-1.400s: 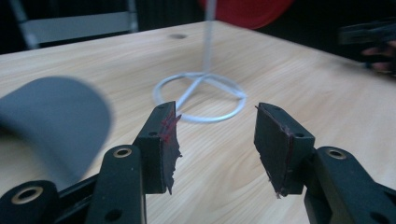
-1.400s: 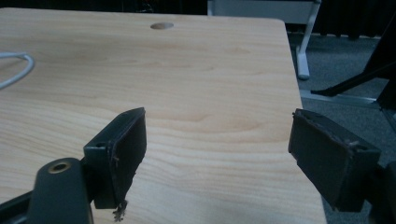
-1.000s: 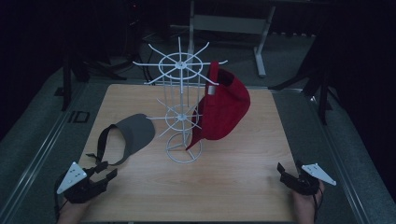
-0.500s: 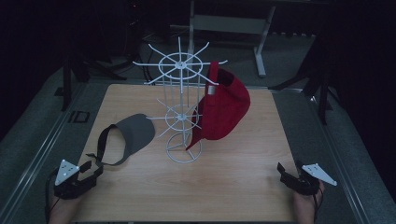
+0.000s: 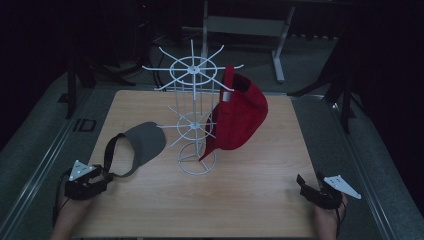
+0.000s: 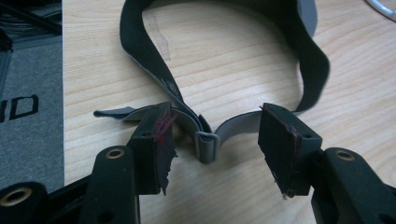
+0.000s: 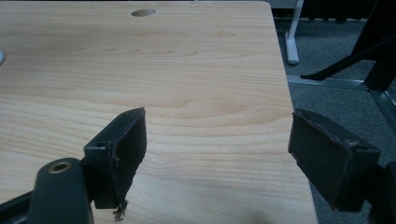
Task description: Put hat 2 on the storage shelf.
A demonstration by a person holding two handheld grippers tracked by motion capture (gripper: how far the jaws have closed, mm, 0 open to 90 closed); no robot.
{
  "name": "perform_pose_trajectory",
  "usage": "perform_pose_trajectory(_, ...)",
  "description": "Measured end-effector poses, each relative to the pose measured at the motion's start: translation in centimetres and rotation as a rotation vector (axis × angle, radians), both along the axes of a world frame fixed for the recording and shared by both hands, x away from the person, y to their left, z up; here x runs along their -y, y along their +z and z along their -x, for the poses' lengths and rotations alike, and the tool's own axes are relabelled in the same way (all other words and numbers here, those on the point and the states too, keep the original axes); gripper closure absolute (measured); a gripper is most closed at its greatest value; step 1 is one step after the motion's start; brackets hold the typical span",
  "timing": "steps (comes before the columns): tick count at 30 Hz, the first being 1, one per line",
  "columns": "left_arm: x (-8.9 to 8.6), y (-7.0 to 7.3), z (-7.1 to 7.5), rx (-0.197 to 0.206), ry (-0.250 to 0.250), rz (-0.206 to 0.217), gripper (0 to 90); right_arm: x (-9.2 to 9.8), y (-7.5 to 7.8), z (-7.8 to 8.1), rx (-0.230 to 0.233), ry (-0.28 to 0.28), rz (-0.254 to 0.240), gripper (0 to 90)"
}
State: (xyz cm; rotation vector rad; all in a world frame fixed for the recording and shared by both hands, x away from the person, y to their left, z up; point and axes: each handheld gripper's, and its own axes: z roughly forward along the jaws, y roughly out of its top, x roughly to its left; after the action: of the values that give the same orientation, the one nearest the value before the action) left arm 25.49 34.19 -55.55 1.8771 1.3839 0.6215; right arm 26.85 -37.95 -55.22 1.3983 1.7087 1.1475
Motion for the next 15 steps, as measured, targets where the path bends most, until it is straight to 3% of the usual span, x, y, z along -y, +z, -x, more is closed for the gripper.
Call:
perform_pose_trajectory(4,0.3,-0.3,-0.7,-0.036,0.025,-0.037,46.3,0.0,0.0,0.0,0.001,0.001,-0.002,19.1)
perform_pose_trajectory(11,0.5,-0.5,-1.7,-0.073,0.042,-0.016,51.8,0.0,0.0,0.0,0.001,0.001,0.001,19.0)
perform_pose_trajectory(13,0.6,-0.6,-1.9,-0.077,0.044,-0.028,59.8,0.0,0.0,0.0,0.002,0.000,0.003,19.1)
perform_pose_trajectory(15,0.7,-0.5,-2.0,-0.080,0.040,-0.011,72.0,0.0,0.0,0.1,0.002,0.001,0.004,19.1)
